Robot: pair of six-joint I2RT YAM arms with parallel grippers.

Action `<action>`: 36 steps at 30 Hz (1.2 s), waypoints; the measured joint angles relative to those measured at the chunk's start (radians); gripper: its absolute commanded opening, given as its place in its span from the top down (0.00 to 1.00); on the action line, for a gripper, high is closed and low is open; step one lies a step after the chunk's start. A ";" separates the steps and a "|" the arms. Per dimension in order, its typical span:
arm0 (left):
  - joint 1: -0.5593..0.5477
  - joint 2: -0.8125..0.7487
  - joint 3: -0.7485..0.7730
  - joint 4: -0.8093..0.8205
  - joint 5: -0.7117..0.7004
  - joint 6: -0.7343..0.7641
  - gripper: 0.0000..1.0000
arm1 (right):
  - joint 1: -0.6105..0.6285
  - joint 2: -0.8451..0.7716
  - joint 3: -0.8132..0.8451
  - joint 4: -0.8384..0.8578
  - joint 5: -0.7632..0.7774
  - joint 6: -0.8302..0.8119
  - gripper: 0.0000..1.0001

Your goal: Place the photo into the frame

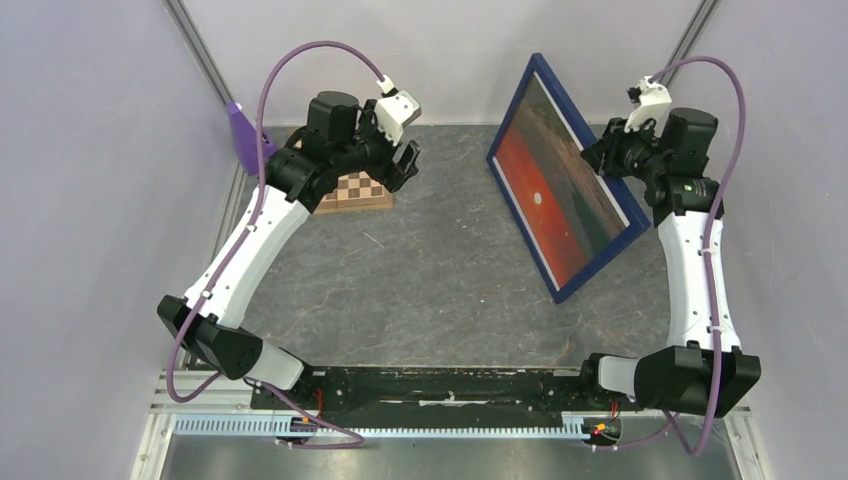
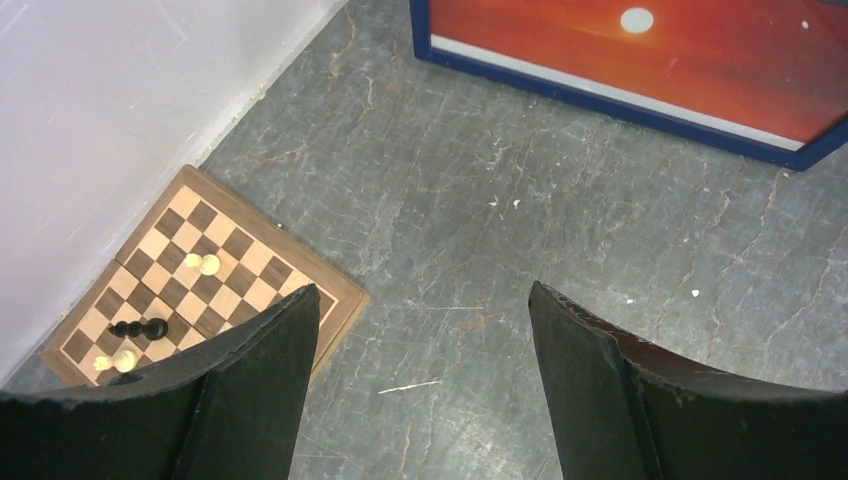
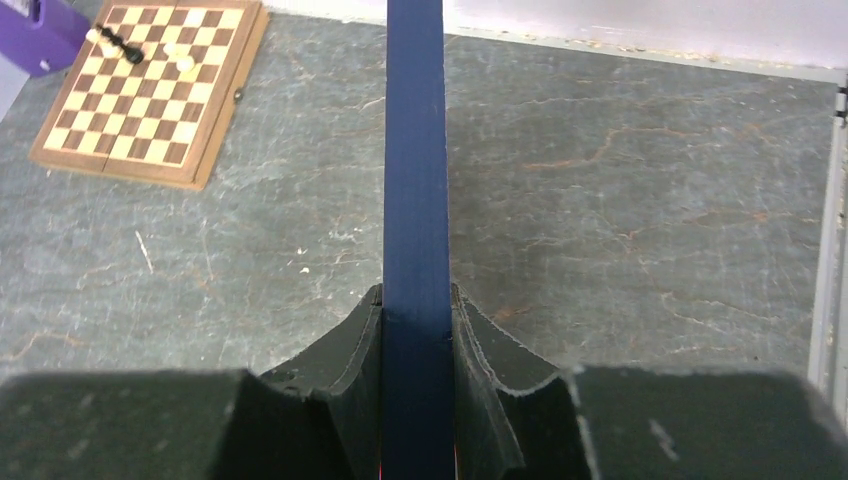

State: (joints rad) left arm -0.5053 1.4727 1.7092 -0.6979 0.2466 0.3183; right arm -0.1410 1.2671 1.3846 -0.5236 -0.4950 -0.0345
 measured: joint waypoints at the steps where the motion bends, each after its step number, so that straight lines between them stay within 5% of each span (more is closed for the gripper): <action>1: 0.000 0.000 -0.008 0.004 0.001 0.000 0.17 | -0.014 0.000 -0.005 0.009 -0.002 0.008 1.00; 36: 0.000 0.056 -0.063 0.048 0.101 -0.008 0.17 | -0.296 0.278 0.005 0.150 -0.150 -0.122 1.00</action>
State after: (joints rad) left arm -0.5053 1.5291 1.6466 -0.6502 0.3477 0.3103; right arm -0.4370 1.5452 1.3899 -0.3740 -0.6445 -0.1566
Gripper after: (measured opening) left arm 0.828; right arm 0.298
